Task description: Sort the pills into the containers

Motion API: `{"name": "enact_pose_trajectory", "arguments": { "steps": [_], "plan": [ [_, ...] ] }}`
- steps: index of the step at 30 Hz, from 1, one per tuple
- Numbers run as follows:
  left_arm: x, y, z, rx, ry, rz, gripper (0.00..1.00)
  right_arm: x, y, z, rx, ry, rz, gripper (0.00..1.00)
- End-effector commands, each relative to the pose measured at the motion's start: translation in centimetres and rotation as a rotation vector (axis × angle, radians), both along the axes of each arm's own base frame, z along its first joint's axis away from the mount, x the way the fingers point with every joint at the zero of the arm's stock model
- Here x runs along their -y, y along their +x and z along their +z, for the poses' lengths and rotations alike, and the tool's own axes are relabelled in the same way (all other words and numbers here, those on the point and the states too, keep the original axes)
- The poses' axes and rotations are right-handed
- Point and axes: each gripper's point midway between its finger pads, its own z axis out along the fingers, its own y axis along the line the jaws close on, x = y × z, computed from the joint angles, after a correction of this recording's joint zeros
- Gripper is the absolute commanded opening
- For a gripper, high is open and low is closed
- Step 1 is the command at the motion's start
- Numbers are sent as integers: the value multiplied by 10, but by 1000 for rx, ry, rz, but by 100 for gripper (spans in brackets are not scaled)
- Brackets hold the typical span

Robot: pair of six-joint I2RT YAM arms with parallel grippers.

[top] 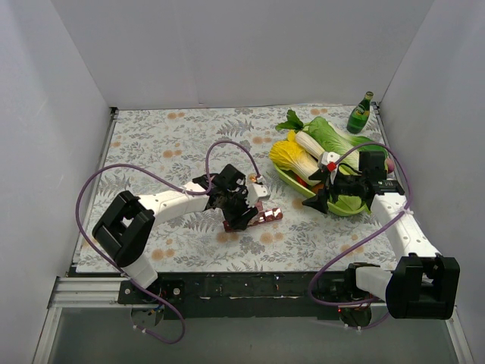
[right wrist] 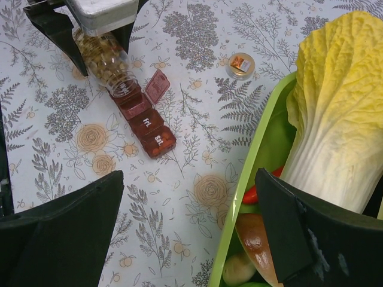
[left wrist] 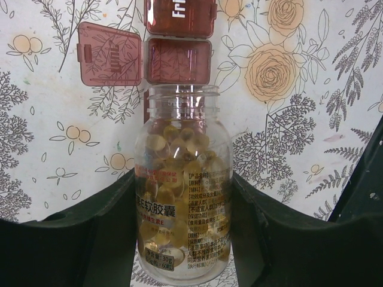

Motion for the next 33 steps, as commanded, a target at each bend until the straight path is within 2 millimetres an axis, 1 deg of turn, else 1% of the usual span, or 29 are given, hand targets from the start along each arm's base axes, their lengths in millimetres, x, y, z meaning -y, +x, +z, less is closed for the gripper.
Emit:
{"name": "enact_pose_trajectory", "arguments": {
  "steps": [1, 33],
  "plan": [
    [8, 9, 15, 47, -15, -13, 0, -2, -1, 5, 4, 19, 19, 98],
    [10, 11, 13, 71, 71, -29, 0, 0, -1, 4, 2, 16, 16, 98]
  ]
}}
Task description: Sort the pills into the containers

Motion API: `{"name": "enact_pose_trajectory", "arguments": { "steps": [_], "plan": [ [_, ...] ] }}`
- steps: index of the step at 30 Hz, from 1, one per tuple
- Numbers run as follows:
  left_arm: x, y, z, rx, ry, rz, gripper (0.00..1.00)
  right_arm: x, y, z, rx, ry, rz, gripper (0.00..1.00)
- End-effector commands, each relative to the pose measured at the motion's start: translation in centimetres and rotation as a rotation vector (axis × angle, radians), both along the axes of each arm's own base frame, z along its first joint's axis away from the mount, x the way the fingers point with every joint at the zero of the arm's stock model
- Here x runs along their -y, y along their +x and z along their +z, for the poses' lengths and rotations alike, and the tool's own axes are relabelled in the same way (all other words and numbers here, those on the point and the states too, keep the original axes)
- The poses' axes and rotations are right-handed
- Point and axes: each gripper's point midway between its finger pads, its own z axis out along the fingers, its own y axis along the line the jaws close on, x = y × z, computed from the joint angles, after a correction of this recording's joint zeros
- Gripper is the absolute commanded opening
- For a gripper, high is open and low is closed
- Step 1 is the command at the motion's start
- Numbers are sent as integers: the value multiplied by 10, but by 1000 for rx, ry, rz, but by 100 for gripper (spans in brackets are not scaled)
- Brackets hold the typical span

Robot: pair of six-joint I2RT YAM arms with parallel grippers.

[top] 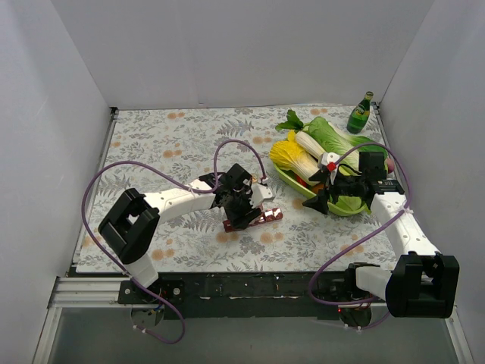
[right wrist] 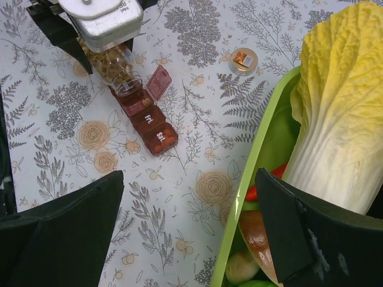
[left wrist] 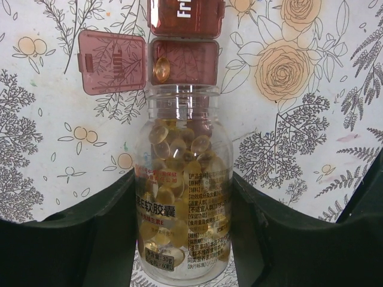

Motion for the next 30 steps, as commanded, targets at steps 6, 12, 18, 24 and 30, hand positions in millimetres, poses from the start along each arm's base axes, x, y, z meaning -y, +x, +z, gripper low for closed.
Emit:
{"name": "enact_pose_trajectory", "arguments": {
  "steps": [6, 12, 18, 24, 30],
  "plan": [
    [9, 8, 12, 41, 5, -16, 0, -1, 1, 9, 24, 19, 15, 98],
    [9, 8, 12, 43, 24, -15, 0, -1, 1, 9, 26, 21, 14, 98],
    [10, 8, 11, 46, 39, -17, 0, 0, 2, 9, 26, 21, 11, 98],
    [9, 9, 12, 56, 52, -17, 0, 0, 1, 9, 23, 22, 12, 98],
    [9, 10, 15, 67, 59, -18, 0, 0, 2, 9, 23, 22, 10, 98]
  ]
}}
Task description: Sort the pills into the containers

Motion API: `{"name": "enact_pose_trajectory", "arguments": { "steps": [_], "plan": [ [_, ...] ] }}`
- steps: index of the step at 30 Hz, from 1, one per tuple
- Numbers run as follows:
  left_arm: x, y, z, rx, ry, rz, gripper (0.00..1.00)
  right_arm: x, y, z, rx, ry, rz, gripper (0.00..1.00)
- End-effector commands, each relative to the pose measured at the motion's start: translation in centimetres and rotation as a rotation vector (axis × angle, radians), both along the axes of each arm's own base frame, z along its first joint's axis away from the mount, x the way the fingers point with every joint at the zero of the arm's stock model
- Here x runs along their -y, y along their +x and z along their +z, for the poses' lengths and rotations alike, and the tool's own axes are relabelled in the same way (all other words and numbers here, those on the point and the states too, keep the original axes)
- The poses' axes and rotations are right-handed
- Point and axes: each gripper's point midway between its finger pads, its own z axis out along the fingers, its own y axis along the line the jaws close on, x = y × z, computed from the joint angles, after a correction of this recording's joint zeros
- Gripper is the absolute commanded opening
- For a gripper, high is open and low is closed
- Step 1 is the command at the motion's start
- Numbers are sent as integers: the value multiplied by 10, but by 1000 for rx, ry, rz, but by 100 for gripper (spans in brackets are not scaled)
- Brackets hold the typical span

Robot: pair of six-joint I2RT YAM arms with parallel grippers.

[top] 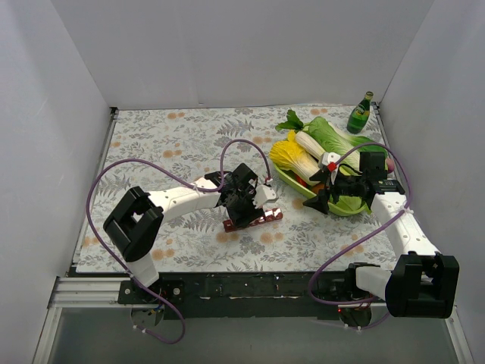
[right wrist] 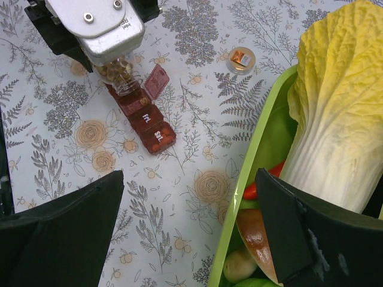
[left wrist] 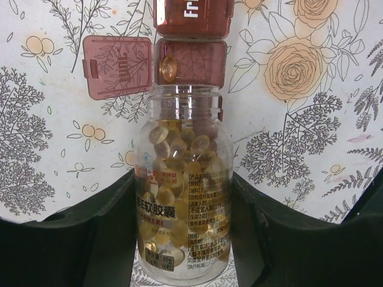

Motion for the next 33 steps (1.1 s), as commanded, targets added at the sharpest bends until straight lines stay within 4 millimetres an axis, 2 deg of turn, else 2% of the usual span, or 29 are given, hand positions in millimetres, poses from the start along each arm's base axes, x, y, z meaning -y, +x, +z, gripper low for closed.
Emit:
{"name": "enact_pose_trajectory", "arguments": {
  "steps": [1, 19, 33],
  "plan": [
    [8, 8, 14, 47, -13, -15, 0, -2, 0, 9, 15, 24, 17, 98],
    [10, 8, 18, 74, 35, -27, 0, -3, 0, 8, 8, 24, 22, 98],
    [10, 7, 14, 85, 80, -36, 0, -3, 0, 7, 7, 24, 22, 98]
  ]
}}
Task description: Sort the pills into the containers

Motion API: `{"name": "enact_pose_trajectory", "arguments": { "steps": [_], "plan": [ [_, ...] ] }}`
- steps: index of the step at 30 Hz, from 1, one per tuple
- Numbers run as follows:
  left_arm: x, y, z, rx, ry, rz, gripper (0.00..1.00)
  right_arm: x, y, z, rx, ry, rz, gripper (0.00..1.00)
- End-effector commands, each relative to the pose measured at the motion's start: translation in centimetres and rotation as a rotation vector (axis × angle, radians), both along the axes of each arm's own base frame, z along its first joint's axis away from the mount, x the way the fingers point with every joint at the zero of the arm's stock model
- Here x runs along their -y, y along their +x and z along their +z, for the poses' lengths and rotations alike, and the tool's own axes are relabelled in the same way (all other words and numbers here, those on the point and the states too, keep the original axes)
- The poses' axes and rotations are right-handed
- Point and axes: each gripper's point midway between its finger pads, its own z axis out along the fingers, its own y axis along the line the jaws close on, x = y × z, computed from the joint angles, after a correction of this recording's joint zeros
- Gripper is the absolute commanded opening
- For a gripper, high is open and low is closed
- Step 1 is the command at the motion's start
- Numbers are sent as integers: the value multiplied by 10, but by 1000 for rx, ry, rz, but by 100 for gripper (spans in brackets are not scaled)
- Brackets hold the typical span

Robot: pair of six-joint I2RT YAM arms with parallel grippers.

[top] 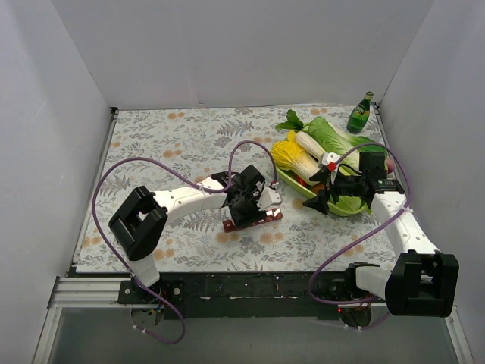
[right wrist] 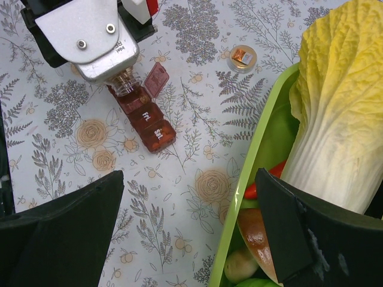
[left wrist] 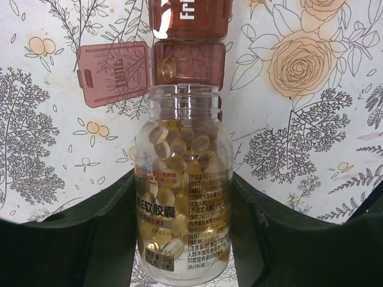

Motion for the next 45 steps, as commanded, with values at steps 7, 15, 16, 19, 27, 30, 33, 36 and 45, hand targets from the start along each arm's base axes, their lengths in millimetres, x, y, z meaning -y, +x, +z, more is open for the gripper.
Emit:
{"name": "enact_pose_trajectory", "arguments": {
  "steps": [7, 15, 16, 19, 27, 30, 33, 36, 45],
  "plan": [
    [10, 8, 13, 50, 6, -17, 0, -3, 0, 9, 13, 24, 21, 98],
    [9, 7, 12, 50, 12, -15, 0, -3, -1, 10, 16, 25, 21, 98],
    [9, 7, 12, 50, 10, -16, 0, -3, -1, 10, 17, 25, 23, 98],
    [9, 8, 13, 51, 9, -14, 0, -3, -1, 9, 16, 25, 23, 98],
    [9, 5, 12, 59, -15, -9, 0, -3, 0, 10, 16, 25, 22, 98],
    [10, 3, 13, 64, -48, -4, 0, -3, -1, 9, 14, 25, 22, 98],
    [11, 1, 15, 79, -85, 0, 0, -3, 0, 8, 12, 24, 22, 98],
    [13, 2, 21, 99, -127, 9, 0, -3, -1, 7, 8, 23, 23, 98],
    [14, 1, 47, 182, -317, 64, 0, -2, -1, 5, 10, 17, 27, 98]
  ]
}}
